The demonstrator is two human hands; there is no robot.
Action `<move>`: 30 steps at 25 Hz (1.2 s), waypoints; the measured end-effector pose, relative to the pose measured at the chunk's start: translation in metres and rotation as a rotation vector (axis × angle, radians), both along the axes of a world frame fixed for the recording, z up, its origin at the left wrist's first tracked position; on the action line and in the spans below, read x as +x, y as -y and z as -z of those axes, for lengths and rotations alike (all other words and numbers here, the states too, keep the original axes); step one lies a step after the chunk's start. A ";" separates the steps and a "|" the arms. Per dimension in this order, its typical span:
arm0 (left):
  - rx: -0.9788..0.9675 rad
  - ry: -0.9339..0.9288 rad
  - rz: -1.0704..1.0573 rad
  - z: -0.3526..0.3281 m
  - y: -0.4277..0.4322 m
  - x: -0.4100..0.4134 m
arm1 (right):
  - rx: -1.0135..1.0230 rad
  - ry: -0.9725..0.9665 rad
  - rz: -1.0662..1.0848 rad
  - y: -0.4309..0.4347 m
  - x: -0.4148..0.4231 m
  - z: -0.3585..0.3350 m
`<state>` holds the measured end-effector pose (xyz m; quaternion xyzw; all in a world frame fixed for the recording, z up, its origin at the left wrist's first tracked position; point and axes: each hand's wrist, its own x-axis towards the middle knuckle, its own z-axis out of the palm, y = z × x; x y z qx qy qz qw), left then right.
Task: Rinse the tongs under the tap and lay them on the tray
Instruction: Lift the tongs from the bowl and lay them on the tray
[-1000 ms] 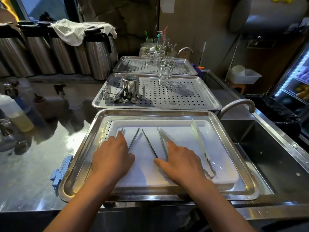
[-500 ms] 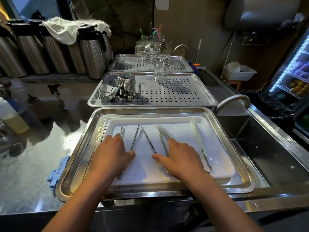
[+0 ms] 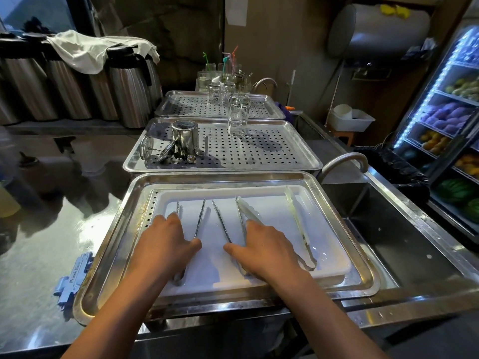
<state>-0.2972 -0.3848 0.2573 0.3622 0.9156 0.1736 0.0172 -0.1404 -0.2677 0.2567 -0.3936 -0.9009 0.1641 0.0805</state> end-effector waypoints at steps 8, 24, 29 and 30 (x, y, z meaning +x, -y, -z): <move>0.011 0.017 0.006 0.001 0.001 -0.001 | -0.007 0.010 0.006 0.004 -0.007 0.001; 0.033 -0.017 -0.013 -0.008 0.008 0.002 | -0.005 -0.094 0.102 -0.007 0.012 -0.004; 0.193 -0.201 -0.042 -0.004 0.042 -0.013 | 0.201 0.035 0.313 -0.055 0.074 -0.016; 0.198 -0.189 -0.043 0.000 0.047 -0.013 | 0.184 0.114 0.310 -0.059 0.077 -0.016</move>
